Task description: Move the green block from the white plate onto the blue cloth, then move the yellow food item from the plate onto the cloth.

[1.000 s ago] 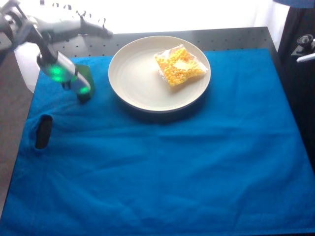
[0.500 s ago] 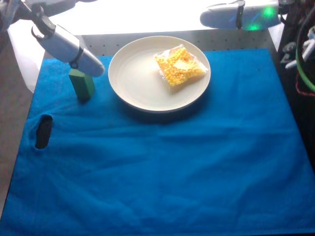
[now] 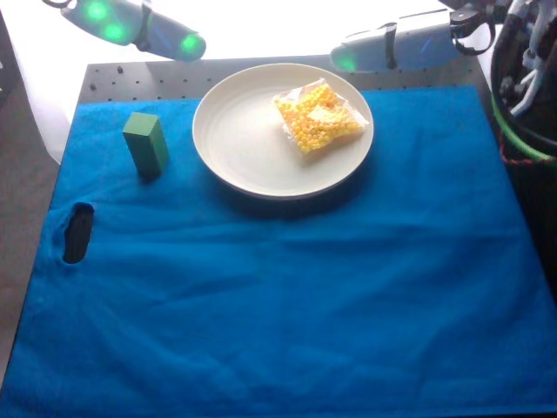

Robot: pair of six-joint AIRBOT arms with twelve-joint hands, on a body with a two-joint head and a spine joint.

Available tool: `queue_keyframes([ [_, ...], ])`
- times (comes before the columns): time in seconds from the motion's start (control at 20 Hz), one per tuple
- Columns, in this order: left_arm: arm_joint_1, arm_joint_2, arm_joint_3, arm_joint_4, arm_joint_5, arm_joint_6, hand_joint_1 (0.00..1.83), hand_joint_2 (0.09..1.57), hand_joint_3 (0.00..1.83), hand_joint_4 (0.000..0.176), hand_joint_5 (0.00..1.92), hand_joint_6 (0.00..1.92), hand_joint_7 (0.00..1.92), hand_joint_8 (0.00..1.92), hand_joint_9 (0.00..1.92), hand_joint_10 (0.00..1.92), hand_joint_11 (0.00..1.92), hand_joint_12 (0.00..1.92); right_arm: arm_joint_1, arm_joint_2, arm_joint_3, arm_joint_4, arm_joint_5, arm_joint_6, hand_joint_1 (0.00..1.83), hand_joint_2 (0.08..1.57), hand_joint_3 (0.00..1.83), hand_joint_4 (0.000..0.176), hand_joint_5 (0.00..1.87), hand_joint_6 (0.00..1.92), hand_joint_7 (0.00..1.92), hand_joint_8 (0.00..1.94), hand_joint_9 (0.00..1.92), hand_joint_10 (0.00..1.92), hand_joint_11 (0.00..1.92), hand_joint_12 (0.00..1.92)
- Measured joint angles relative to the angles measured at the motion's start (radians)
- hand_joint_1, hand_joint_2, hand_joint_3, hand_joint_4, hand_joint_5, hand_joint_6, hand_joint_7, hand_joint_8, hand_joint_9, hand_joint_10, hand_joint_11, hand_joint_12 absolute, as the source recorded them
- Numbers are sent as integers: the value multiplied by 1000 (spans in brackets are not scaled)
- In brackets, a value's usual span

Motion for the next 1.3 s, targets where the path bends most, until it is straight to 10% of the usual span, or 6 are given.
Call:
queue_keyframes([
  [0.15,-9,16,-18,2,-32,0,537,746,3,176,0,0,0,0,62,14,51,171,17,-29,22,-58,-50,0,619,731,0,113,215,8,338,12,340,29,0,1259],
  [0.8,-46,35,-35,40,-37,0,552,798,8,168,0,0,0,0,108,3,17,196,117,-131,126,-785,-164,7,670,722,0,99,244,0,339,0,390,3,16,1206],
  [0.85,-49,35,-39,45,-39,0,558,790,4,168,0,0,0,0,113,5,10,195,118,-136,127,-813,-165,7,674,723,3,104,264,14,315,7,225,19,2,700],
  [1.0,-51,35,-43,58,-39,0,569,758,0,176,0,0,0,0,127,7,1,192,139,-144,131,-872,-162,9,631,704,0,131,265,4,302,2,97,16,0,77],
  [1.3,-63,35,-53,65,-43,0,534,757,0,173,0,0,0,0,120,0,41,197,143,-167,143,-892,-171,8,589,681,0,97,291,0,420,2,335,6,0,776],
])
